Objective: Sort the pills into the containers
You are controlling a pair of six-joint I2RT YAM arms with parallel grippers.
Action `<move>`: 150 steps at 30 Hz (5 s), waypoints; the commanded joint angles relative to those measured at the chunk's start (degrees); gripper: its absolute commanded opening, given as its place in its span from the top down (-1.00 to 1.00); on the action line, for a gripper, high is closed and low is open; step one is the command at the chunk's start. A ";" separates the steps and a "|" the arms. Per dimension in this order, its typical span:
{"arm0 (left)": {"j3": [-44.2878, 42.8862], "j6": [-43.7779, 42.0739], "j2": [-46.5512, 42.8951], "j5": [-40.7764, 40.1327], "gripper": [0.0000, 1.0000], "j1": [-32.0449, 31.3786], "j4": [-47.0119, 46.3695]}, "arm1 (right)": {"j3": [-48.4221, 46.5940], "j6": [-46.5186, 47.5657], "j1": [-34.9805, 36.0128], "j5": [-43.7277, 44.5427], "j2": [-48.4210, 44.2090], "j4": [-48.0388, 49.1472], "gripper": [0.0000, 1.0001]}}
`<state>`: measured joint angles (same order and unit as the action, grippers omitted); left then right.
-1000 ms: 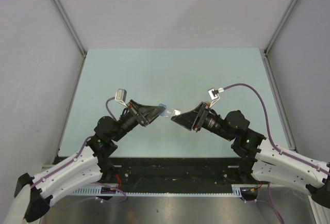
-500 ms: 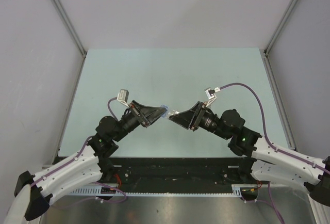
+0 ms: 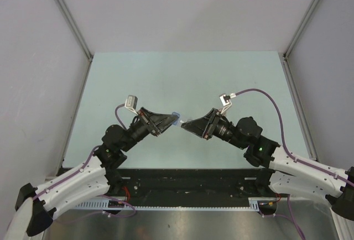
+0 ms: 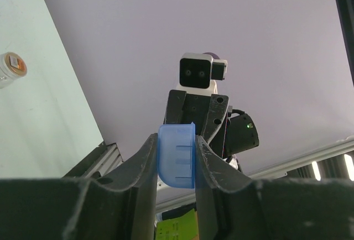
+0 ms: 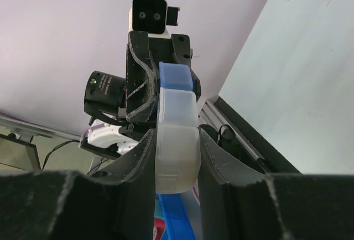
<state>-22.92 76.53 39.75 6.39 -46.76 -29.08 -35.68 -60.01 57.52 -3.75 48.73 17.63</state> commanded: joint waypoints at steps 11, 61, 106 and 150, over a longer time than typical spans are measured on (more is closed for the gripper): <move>0.77 -0.16 -0.20 0.64 0.99 -0.79 1.04 | -0.62 3.05 0.23 0.49 -5.92 -2.77 -0.06; -4.59 -12.11 -0.73 -2.18 -0.22 -7.20 -1.06 | -0.62 -0.73 -0.30 8.14 -9.79 -5.59 1.00; -6.26 -11.32 5.25 -2.00 0.99 -8.35 -6.51 | -0.62 -0.90 -0.04 6.56 -8.30 -3.57 1.00; -3.80 -32.15 -10.31 -11.23 -1.00 -8.43 31.36 | -1.85 19.22 -15.77 -13.54 0.56 -30.29 1.00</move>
<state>-24.08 49.30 30.09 -1.61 -54.89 -4.91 -35.62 -47.27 43.18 -7.94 44.56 -12.01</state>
